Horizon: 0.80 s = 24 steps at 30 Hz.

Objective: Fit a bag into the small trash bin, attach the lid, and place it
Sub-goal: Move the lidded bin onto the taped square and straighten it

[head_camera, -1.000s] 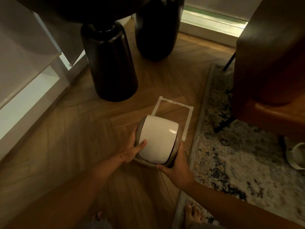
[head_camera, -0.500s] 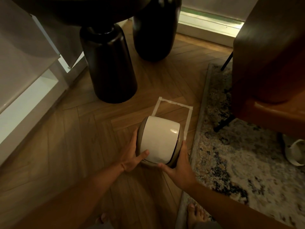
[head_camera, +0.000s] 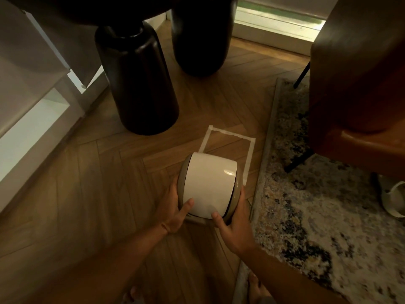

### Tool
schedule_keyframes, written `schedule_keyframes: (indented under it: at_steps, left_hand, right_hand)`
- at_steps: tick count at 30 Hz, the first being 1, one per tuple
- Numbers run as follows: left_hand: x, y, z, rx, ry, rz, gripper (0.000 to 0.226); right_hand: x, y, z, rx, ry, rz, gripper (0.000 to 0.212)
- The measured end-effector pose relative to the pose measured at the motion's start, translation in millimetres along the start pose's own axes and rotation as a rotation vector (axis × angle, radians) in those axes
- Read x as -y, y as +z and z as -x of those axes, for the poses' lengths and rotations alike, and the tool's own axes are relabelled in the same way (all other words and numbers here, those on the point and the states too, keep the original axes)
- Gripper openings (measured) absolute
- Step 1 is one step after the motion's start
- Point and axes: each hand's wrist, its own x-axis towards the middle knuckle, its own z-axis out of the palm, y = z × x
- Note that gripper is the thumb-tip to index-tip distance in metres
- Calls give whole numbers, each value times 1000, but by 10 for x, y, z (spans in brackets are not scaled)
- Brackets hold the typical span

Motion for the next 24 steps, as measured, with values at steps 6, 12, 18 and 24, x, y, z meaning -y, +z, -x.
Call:
schedule_keyframes:
  at_steps: [6, 12, 18, 24]
  left_hand:
    - [126, 93, -113, -89, 34, -30, 96]
    - [226, 119, -171, -114, 37, -73, 100]
    - [256, 116, -192, -122, 64, -27, 100]
    - [272, 135, -311, -191, 64, -69, 101]
  right_hand:
    - [-206, 11, -89, 53, -49, -5, 128]
    - [-269, -8, -155, 77, -85, 21, 135]
    - [-311, 11, -232, 59, -87, 51, 136]
    - [-326, -11, -516, 85, -138, 75, 136]
